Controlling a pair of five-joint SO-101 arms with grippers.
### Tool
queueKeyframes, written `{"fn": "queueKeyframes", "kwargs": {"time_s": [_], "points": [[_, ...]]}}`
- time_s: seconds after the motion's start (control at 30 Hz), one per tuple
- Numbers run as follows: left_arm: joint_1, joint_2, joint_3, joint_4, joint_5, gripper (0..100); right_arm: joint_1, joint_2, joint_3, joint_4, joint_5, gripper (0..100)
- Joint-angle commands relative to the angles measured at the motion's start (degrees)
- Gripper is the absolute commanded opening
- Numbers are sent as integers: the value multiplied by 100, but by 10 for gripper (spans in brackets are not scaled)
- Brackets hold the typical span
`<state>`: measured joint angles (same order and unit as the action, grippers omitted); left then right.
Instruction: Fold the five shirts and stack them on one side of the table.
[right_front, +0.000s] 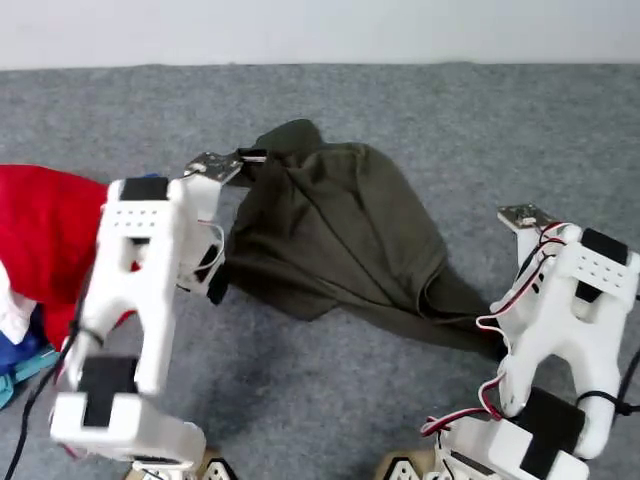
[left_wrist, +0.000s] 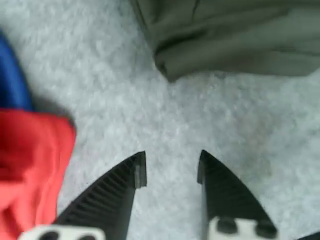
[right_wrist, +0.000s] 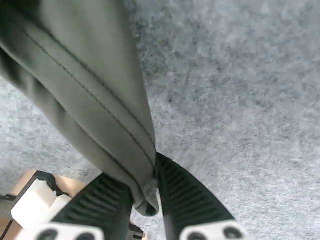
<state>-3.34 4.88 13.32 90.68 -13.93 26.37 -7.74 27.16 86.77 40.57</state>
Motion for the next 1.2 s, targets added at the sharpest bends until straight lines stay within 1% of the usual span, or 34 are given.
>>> {"fn": "queueKeyframes", "kwargs": {"time_s": [0.0,0.2,0.43,0.53,0.7,0.83,1.03,1.17], "points": [[88,615,-690,-202,-44,185,75,-215,-229,154,-44,9],[97,1503,-1552,-202,-44,186,75,-215,-229,198,-44,9],[105,2154,-2079,-202,-44,208,75,-215,-237,268,-44,9],[185,2365,-2202,-202,-44,208,75,-215,-237,268,-44,9],[554,2593,-2308,-290,-26,204,75,-215,-237,277,-44,9],[554,2716,-2431,-527,255,204,75,-251,-237,286,-44,9],[598,2919,-2440,-360,255,201,101,-259,-237,286,-44,9],[598,3033,-2440,-290,255,153,84,-259,-237,365,-44,9]]}}
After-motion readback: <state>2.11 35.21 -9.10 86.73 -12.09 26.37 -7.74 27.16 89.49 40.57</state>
